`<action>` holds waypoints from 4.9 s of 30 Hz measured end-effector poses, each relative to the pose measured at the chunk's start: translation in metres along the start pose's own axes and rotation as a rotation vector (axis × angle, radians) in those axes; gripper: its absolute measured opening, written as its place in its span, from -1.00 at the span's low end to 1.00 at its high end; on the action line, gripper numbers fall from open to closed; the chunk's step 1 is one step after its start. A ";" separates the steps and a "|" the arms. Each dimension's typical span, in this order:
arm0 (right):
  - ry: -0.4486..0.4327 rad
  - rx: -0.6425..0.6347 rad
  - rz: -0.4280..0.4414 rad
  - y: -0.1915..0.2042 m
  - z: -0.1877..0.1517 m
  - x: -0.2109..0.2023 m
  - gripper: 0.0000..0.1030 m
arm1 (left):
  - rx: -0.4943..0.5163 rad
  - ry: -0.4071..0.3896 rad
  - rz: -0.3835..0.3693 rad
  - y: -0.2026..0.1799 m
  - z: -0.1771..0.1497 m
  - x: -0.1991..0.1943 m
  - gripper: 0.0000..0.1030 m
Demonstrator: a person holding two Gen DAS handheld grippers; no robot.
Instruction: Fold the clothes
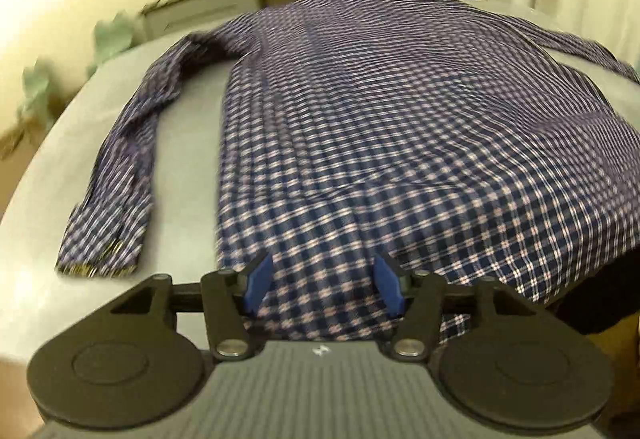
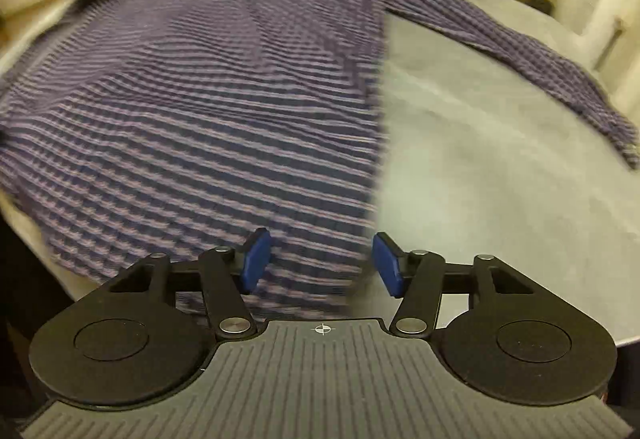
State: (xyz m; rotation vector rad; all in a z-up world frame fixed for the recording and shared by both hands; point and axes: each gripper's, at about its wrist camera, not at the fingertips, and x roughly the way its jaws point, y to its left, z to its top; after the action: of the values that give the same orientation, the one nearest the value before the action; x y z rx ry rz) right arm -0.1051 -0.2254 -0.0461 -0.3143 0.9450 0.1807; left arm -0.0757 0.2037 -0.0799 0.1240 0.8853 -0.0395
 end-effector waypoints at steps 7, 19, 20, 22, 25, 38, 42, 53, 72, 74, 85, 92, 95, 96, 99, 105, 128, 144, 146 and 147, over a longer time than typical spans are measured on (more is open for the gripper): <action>-0.156 -0.098 -0.043 -0.005 0.065 -0.020 0.18 | 0.000 -0.191 -0.015 0.018 0.100 -0.018 0.16; -0.258 0.147 0.105 -0.055 0.268 0.125 0.51 | -0.057 -0.081 0.147 0.073 0.272 0.171 0.12; -0.259 0.166 0.096 -0.059 0.281 0.140 0.48 | -0.053 -0.066 0.157 0.078 0.275 0.185 0.11; -0.247 0.185 0.094 -0.062 0.304 0.178 0.44 | -0.043 -0.018 0.178 0.089 0.273 0.217 0.08; -0.189 0.186 0.092 -0.068 0.320 0.232 0.34 | -0.030 0.006 0.239 0.105 0.259 0.236 -0.01; -0.112 0.282 0.121 -0.115 0.336 0.267 0.34 | -0.063 -0.049 0.279 0.136 0.292 0.193 -0.21; -0.164 0.272 0.128 -0.091 0.367 0.276 0.37 | -0.020 -0.091 0.091 0.080 0.334 0.222 -0.17; -0.115 0.232 -0.017 -0.073 0.439 0.356 0.21 | 0.019 -0.004 0.238 0.032 0.395 0.336 -0.09; -0.102 0.099 0.068 -0.073 0.279 0.206 0.07 | -0.211 0.015 0.120 0.131 0.246 0.181 -0.14; -0.130 0.072 0.153 -0.059 0.265 0.186 0.09 | -0.171 0.025 0.101 0.122 0.242 0.179 -0.14; -0.051 0.150 0.088 -0.081 0.202 0.175 0.01 | -0.170 -0.045 0.170 0.105 0.229 0.130 -0.19; -0.037 0.021 0.134 -0.038 0.163 0.159 0.36 | -0.113 0.031 0.111 0.073 0.182 0.124 -0.09; -0.036 0.035 -0.037 -0.037 0.159 0.146 0.19 | -0.242 0.024 0.115 0.091 0.166 0.101 -0.21; -0.049 0.039 -0.079 -0.034 0.156 0.140 0.16 | -0.251 0.008 0.087 0.090 0.161 0.090 -0.20; -0.109 0.040 0.045 -0.008 0.143 0.117 0.27 | -0.170 -0.015 -0.022 0.066 0.138 0.062 -0.16; -0.066 -0.032 0.100 0.027 0.098 0.101 0.52 | -0.110 0.035 0.007 0.065 0.094 0.037 0.08; -0.401 -0.847 0.485 0.464 0.192 0.047 0.66 | -1.143 -0.331 0.012 0.315 0.004 -0.103 0.18; -0.354 -0.340 0.595 0.383 0.327 0.038 -0.67 | -1.123 -0.392 0.031 0.325 0.000 -0.102 0.18; -0.441 -0.141 0.616 0.304 0.351 0.015 -0.67 | -1.088 -0.391 0.035 0.316 0.009 -0.103 0.18; -0.459 -0.034 0.590 0.257 0.346 0.017 -0.67 | -1.054 -0.382 0.023 0.308 0.015 -0.100 0.18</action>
State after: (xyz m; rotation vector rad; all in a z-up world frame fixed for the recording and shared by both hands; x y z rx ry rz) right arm 0.0950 0.1348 0.0811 -0.0104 0.5555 0.7765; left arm -0.1012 0.5057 0.0352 -0.8335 0.4350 0.4117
